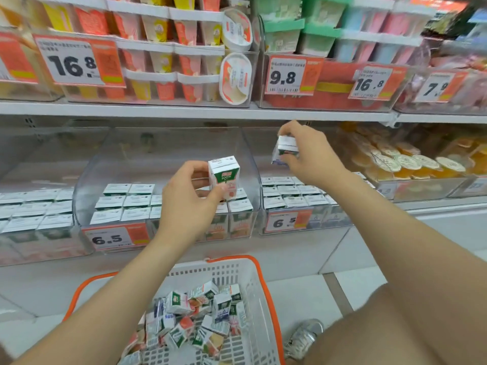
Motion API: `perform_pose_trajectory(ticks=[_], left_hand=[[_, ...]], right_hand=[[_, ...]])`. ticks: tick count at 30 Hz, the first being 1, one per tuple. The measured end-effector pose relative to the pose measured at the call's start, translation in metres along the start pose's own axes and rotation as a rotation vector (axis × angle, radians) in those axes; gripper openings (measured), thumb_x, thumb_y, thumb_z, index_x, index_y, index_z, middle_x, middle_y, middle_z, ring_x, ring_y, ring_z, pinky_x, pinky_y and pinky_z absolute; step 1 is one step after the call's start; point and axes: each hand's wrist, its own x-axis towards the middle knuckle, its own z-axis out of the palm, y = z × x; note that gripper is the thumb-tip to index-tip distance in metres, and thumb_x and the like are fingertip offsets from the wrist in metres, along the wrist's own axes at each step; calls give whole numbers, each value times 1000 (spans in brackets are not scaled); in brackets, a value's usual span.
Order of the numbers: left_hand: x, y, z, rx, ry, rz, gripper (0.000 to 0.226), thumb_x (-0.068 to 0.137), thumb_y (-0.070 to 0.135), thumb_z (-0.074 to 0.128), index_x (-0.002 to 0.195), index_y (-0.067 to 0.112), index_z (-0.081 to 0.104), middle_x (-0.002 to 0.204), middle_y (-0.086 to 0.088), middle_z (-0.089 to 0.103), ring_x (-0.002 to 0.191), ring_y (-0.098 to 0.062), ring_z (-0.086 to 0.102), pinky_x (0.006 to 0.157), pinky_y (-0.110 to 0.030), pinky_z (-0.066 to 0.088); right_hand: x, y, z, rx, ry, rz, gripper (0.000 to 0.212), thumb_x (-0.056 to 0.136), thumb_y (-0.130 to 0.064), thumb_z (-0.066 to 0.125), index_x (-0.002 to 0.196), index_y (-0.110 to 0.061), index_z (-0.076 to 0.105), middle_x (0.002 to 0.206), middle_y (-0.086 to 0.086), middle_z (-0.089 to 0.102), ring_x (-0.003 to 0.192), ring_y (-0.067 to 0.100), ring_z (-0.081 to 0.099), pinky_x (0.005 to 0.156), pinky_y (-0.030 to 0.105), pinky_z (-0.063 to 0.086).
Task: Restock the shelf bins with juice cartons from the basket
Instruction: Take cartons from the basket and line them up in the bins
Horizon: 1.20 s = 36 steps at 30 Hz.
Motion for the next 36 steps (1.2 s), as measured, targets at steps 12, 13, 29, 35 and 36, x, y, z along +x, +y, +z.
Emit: perform_pose_trajectory(ticks=[12, 13, 29, 35, 36], left_hand=[[13, -25, 12, 150, -122, 78, 39, 95, 26, 76, 129, 33, 58, 112, 23, 70, 106, 6, 66, 87, -28, 61], [12, -25, 11, 167, -136, 89, 41, 95, 25, 76, 131, 32, 57, 115, 22, 70, 107, 5, 65, 89, -27, 60], [15, -5, -53, 197, -253, 116, 35, 95, 30, 77, 124, 32, 60, 109, 20, 72, 98, 1, 70, 87, -29, 59], [13, -7, -133, 266, -284, 171, 37, 101, 21, 70, 133, 36, 60, 116, 21, 73, 109, -3, 69, 95, -39, 57], [13, -6, -144, 275, -289, 178, 36, 102, 22, 69, 133, 37, 61, 116, 21, 73, 110, -2, 69, 95, -36, 56]], right_hand=[[52, 12, 60, -102, -578, 110, 35, 90, -7, 53, 121, -18, 64, 107, 4, 67, 108, 33, 62, 92, 44, 54], [52, 10, 59, -90, -589, 131, 39, 87, -5, 48, 119, -18, 66, 100, 1, 67, 105, 33, 62, 91, 43, 55], [-12, -115, 32, 415, -128, -103, 22, 99, -29, 63, 120, -29, 70, 104, -5, 62, 86, 5, 62, 79, 16, 47], [-17, -169, 62, 496, -203, -238, 30, 99, -38, 68, 127, -28, 69, 110, -15, 71, 95, 6, 68, 84, 27, 56], [-17, -179, 68, 510, -194, -250, 28, 98, -36, 70, 125, -28, 69, 107, -15, 73, 94, 8, 69, 82, 31, 57]])
